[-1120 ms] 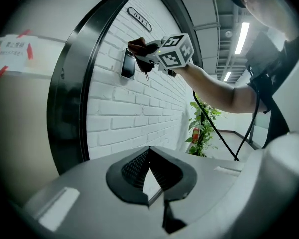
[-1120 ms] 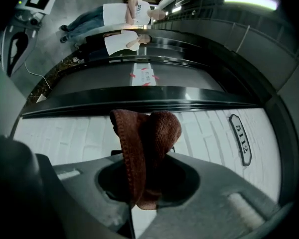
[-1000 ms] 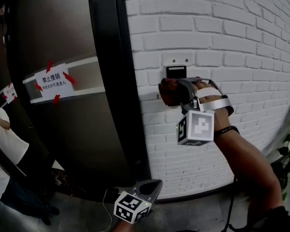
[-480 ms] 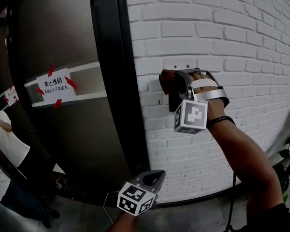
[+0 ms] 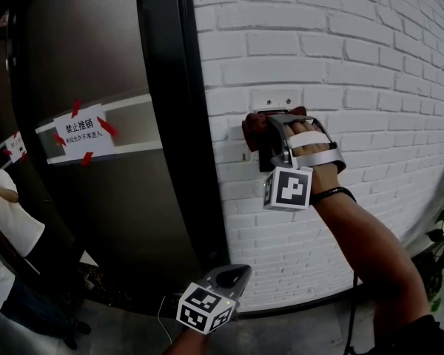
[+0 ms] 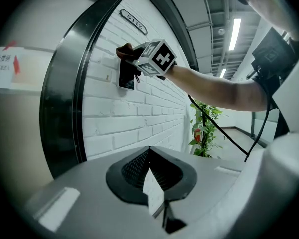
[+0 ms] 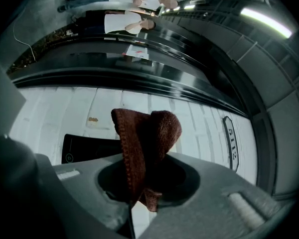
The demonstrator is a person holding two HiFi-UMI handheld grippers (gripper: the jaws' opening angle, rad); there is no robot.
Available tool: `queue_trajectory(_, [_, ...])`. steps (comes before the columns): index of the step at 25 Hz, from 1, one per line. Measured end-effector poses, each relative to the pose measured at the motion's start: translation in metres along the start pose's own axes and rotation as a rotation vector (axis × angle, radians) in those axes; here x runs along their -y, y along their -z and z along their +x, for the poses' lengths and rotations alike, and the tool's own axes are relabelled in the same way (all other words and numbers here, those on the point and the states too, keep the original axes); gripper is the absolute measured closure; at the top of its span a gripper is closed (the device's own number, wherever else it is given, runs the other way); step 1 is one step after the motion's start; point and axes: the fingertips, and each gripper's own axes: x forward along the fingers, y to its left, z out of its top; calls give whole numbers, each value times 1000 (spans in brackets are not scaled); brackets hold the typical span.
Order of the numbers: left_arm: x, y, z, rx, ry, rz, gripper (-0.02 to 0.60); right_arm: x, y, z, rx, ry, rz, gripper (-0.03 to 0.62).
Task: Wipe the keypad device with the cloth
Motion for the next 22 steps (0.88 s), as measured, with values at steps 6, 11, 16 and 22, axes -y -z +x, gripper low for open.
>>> queue_trajectory(6, [2, 1, 0, 2, 4, -4, 566, -9, 1, -3, -10, -8, -5, 540])
queue_trajectory(11, [9, 6, 1, -9, 17, -6, 565, -17, 0, -7, -8, -30, 5, 540])
queue_trajectory(16, [16, 8, 1, -12, 25, -10, 566, -28, -3, -14, 3, -52, 12, 540])
queue_trajectory(22, [24, 8, 2, -15, 39, 2, 565, -45, -4, -21, 14, -76, 13, 540])
